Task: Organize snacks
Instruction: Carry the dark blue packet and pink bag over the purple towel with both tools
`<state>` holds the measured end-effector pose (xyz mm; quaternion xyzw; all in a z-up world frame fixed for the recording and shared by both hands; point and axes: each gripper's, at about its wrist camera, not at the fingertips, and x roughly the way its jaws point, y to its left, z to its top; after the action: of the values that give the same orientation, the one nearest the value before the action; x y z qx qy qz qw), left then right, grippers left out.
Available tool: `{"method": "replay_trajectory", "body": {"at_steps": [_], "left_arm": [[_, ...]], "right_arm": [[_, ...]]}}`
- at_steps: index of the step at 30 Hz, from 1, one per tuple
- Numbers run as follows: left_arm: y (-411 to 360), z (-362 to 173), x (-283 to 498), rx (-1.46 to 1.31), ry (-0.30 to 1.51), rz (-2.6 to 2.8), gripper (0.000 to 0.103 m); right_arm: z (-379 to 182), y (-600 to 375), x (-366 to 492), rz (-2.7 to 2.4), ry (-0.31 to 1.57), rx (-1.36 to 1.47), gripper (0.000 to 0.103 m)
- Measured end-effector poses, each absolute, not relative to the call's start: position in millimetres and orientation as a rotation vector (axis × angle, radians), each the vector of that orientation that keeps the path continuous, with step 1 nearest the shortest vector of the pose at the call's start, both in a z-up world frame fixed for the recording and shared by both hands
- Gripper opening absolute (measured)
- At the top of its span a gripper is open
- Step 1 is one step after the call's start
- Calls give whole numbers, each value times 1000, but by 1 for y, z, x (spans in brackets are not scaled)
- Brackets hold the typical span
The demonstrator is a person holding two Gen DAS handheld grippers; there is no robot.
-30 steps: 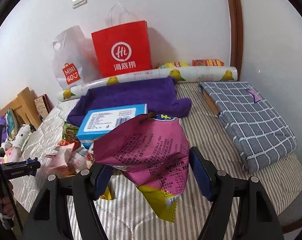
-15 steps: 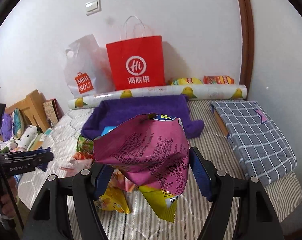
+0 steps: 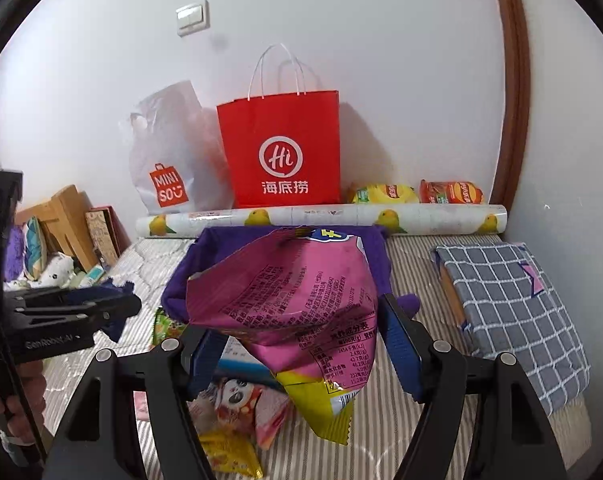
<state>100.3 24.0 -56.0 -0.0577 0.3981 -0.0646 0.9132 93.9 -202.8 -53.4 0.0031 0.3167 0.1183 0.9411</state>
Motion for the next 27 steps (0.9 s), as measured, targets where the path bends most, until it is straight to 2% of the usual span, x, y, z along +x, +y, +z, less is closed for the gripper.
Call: {"method": "replay_trajectory", "body": {"at_steps": [27], "left_arm": [[22, -42, 220, -50, 812, -168, 46]], "right_arm": [[-44, -191, 223, 294, 643, 30, 72]]}}
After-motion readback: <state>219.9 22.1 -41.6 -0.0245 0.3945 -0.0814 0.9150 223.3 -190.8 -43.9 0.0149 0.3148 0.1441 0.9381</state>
